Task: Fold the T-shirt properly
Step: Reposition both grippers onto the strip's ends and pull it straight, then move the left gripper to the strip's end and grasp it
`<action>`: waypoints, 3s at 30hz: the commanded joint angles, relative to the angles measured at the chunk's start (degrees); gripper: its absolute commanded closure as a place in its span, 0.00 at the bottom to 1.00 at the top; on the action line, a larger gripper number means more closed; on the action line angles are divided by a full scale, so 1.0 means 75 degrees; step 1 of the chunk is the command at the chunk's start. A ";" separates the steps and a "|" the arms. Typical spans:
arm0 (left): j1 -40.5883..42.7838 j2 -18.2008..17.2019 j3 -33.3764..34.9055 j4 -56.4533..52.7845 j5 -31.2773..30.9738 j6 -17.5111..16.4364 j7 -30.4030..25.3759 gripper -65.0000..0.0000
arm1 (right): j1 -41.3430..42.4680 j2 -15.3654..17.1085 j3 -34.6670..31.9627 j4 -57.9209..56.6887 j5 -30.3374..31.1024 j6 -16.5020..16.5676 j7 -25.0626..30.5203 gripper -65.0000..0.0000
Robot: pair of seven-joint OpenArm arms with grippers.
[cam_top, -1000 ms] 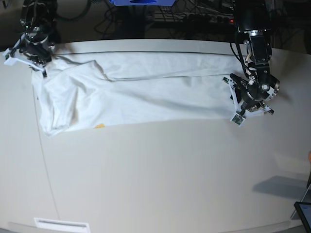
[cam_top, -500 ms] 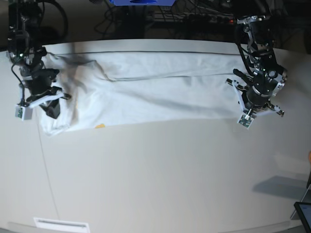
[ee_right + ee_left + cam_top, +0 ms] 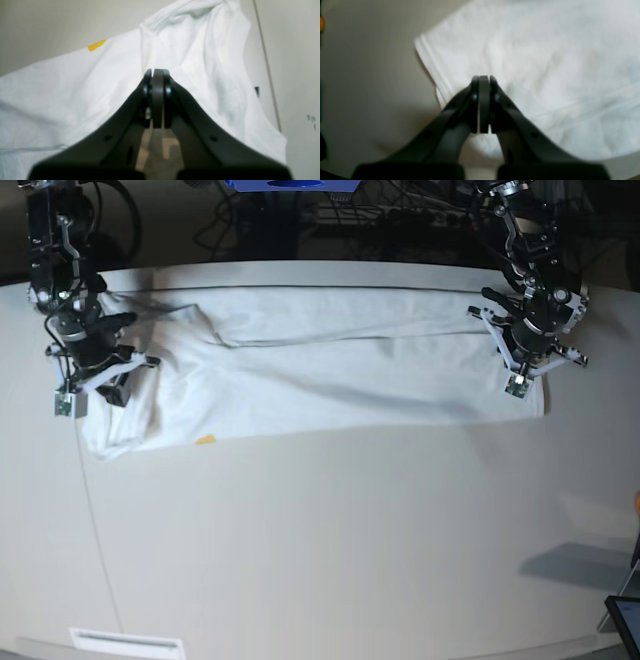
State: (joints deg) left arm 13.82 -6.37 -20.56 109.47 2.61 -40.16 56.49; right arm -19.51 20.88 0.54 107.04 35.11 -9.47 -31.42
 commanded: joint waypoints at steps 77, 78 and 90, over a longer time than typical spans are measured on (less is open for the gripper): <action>-0.0654 -0.0493 -0.3759 -0.0055 -0.0424 0.0022 -0.0704 0.72 | 0.0591 -0.0950 -0.1085 -0.1092 -0.2730 0.0308 0.1218 0.96; -0.0654 -0.0504 -0.3770 -0.0137 -0.0424 0.0022 -0.0704 0.71 | 0.0591 -0.1009 -0.1074 -0.1197 -0.2730 0.0308 0.1218 0.93; -0.0677 -0.0762 -0.3712 -0.0700 -0.0436 0.0022 -0.0704 0.67 | 0.0591 -0.1044 -0.1085 -0.1326 -0.2730 0.0308 0.0726 0.58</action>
State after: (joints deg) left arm 9.06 -10.87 -48.23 103.55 -0.32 -40.45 52.18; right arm -15.55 12.62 -7.79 96.47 14.96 -7.29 -26.74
